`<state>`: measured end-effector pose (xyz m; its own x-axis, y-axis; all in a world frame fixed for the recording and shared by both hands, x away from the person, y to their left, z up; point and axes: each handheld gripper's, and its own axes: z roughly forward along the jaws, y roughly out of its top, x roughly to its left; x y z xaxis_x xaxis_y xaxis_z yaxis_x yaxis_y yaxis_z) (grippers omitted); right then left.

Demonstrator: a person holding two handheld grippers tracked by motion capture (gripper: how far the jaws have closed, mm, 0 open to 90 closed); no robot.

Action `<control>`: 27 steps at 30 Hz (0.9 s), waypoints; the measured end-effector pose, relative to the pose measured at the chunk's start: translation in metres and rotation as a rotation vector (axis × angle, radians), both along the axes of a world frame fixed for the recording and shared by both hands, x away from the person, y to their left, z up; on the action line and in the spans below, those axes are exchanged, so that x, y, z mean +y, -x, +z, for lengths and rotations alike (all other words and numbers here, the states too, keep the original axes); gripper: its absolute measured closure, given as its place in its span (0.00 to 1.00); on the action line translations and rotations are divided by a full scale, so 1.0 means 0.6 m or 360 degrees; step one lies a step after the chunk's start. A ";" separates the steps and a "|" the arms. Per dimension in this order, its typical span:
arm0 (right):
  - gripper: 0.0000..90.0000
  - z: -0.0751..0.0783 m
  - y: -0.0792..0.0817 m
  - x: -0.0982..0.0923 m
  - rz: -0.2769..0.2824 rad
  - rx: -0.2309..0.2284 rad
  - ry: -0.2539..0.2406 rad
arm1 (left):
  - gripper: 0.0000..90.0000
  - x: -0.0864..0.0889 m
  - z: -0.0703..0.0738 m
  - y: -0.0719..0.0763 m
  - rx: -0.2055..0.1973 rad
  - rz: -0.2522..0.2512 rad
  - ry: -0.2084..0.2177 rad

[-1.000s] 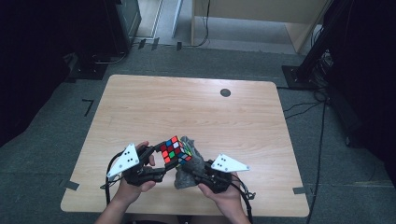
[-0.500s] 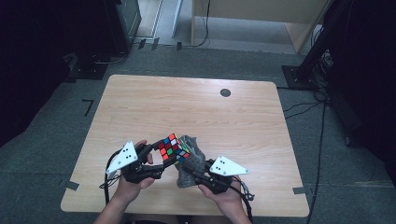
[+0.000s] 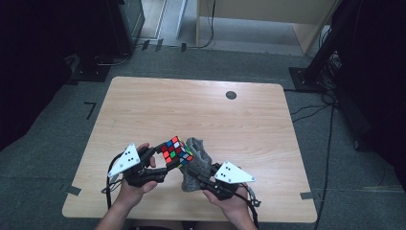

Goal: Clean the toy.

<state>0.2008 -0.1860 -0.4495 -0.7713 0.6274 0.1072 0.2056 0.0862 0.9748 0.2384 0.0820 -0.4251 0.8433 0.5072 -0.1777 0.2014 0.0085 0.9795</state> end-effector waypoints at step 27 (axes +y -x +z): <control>0.74 -0.020 -0.034 -0.058 -0.0362 0.0081 0.0175 | 0.37 0.005 -0.003 -0.009 0.0092 0.0036 0.0037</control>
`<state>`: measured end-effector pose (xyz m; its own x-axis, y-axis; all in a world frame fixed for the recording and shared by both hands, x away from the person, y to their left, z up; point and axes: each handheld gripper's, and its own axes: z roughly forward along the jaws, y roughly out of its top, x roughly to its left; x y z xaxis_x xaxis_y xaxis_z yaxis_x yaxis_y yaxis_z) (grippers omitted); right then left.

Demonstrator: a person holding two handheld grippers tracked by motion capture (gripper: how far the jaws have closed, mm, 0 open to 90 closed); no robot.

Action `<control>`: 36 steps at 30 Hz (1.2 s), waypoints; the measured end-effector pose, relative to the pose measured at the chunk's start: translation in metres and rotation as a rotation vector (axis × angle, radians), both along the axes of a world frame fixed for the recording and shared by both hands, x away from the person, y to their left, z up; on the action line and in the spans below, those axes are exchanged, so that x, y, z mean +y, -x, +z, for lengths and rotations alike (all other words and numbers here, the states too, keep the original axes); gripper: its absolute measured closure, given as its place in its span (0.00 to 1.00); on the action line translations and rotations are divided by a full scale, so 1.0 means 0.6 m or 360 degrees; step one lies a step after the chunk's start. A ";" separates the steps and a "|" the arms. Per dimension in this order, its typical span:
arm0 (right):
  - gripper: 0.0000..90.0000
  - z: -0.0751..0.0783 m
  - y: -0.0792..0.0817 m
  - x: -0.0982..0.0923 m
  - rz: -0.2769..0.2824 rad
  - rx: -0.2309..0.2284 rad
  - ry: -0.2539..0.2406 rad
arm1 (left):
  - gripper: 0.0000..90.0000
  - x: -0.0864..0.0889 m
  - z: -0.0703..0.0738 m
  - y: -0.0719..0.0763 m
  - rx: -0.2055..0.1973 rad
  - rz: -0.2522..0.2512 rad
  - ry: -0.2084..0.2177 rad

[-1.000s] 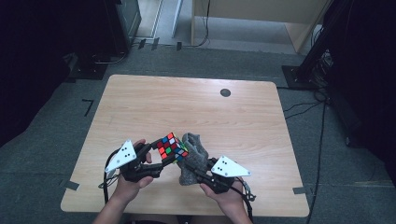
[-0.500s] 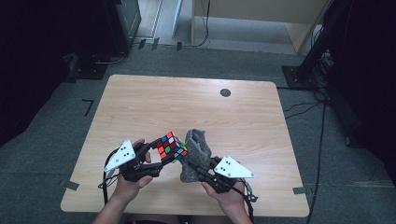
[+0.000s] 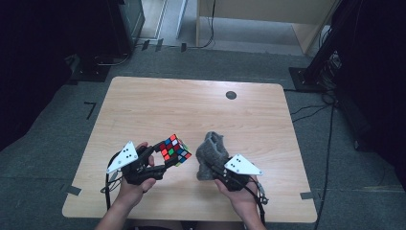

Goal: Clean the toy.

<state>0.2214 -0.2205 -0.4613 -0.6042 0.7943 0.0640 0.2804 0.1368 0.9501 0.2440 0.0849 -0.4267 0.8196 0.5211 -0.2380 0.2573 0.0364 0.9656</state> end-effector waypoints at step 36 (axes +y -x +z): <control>0.24 0.006 0.055 0.093 0.0105 -0.0486 0.0194 | 0.37 -0.069 0.002 0.011 0.0261 -0.0004 -0.0158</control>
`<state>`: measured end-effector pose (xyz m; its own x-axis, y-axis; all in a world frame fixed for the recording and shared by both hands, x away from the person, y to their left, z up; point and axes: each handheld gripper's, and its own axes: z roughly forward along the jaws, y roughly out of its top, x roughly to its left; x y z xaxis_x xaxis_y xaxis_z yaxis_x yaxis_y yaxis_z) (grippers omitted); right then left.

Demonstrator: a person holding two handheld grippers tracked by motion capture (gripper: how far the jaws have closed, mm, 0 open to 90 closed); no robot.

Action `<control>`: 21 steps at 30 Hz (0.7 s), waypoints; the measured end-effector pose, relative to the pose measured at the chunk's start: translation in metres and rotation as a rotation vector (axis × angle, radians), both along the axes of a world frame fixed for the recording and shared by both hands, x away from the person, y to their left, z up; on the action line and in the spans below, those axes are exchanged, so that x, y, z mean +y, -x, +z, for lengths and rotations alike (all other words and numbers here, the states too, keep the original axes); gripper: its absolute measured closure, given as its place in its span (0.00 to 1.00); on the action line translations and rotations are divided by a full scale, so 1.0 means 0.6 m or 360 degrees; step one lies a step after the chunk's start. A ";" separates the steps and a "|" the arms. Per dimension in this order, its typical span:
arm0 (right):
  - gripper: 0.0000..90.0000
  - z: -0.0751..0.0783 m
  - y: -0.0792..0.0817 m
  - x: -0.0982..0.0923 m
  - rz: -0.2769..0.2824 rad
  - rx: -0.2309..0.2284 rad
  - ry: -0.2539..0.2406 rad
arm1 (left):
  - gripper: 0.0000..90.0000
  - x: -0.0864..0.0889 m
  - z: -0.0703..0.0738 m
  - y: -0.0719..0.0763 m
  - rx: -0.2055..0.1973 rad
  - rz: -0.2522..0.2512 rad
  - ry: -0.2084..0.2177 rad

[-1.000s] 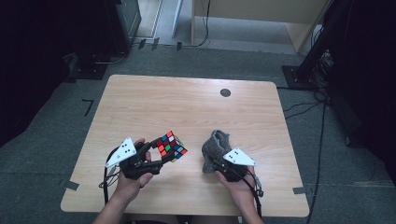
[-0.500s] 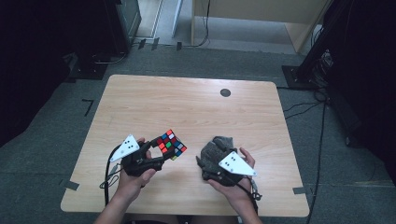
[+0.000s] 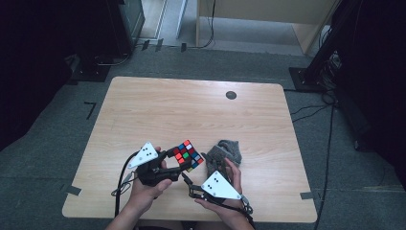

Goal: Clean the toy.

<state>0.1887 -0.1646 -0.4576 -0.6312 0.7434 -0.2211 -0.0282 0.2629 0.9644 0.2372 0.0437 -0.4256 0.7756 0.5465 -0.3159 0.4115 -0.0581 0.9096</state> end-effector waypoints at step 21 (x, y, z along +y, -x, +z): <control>0.39 0.019 -0.014 -0.047 -0.0152 0.0091 -0.0012 | 0.20 0.045 -0.004 -0.027 -0.0018 -0.0063 0.0064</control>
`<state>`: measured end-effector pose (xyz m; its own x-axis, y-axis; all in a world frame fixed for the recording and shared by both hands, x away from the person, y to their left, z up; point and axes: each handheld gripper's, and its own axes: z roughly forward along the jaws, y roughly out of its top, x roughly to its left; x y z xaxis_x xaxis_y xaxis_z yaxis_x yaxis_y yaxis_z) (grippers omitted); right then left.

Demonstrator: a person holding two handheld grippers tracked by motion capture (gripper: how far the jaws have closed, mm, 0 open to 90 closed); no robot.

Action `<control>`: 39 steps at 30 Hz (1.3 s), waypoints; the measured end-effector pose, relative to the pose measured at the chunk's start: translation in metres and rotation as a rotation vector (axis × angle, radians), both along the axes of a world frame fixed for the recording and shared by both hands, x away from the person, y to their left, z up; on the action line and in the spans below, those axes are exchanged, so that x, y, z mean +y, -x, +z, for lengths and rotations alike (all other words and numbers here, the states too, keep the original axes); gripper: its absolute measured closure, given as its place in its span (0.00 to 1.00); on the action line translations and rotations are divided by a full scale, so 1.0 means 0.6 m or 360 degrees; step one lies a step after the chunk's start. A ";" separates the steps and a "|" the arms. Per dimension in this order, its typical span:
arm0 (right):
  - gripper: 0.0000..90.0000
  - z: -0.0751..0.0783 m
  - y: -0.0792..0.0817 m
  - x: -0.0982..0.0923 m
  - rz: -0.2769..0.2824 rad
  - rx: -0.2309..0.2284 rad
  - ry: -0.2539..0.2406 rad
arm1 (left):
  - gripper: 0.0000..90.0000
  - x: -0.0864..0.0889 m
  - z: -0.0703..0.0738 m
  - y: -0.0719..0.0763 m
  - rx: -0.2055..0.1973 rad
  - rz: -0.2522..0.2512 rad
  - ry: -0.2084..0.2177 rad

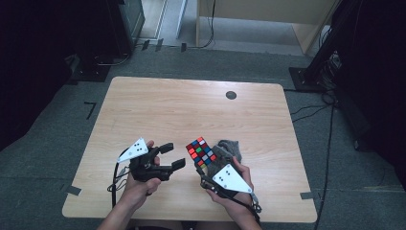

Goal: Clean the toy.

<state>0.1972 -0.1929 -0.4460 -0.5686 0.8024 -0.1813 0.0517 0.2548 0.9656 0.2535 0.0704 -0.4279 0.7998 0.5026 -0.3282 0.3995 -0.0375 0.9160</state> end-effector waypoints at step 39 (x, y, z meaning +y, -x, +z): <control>0.38 0.022 -0.008 0.029 0.0193 0.0734 -0.0204 | 0.27 -0.079 -0.062 0.068 -0.0970 0.0071 -0.0823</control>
